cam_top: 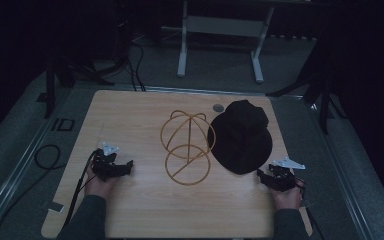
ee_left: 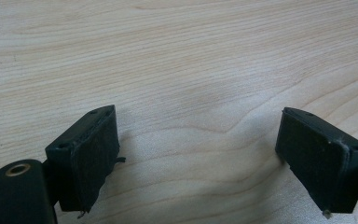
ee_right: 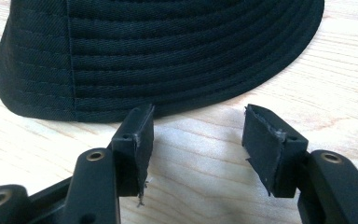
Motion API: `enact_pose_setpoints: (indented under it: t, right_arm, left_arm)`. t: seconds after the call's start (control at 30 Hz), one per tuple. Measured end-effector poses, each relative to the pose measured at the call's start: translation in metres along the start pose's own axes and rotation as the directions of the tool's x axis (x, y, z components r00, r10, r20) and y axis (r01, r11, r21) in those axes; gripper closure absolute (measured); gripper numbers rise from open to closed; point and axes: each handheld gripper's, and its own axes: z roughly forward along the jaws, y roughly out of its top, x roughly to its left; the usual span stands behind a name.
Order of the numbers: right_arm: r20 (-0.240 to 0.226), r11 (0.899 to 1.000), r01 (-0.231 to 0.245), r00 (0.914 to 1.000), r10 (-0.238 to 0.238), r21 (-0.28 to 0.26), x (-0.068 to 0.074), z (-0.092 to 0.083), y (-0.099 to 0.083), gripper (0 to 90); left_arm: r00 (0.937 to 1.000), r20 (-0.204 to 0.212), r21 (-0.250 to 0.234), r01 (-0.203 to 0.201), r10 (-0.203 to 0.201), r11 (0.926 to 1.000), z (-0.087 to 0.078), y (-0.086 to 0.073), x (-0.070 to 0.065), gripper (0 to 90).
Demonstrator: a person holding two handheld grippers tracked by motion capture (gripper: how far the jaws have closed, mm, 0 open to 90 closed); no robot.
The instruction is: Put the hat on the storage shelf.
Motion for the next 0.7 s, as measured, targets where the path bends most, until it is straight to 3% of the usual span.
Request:
enact_pose_setpoints:
  t: [0.37,0.6,0.7]
  right_arm:
    - [-0.002,1.000,-0.001,1.0000,0.001,0.003,-0.0006,0.0006,0.0011,44.1]
    - [-0.049,1.000,0.016,0.9987,-0.015,0.026,-0.0045,0.0000,0.0049,48.0]
    - [-0.070,0.998,0.045,0.9966,-0.042,0.044,-0.0037,0.0004,0.0078,50.0]
  left_arm:
    - [1.0000,0.000,0.000,0.000,0.000,1.0000,0.0000,0.0000,0.0000,13.6]
    - [1.0000,0.000,0.000,0.001,-0.001,1.0000,0.0000,-0.0002,-0.0002,13.6]
    - [1.0000,-0.001,0.000,0.002,-0.002,1.0000,0.0000,-0.0002,-0.0003,13.6]
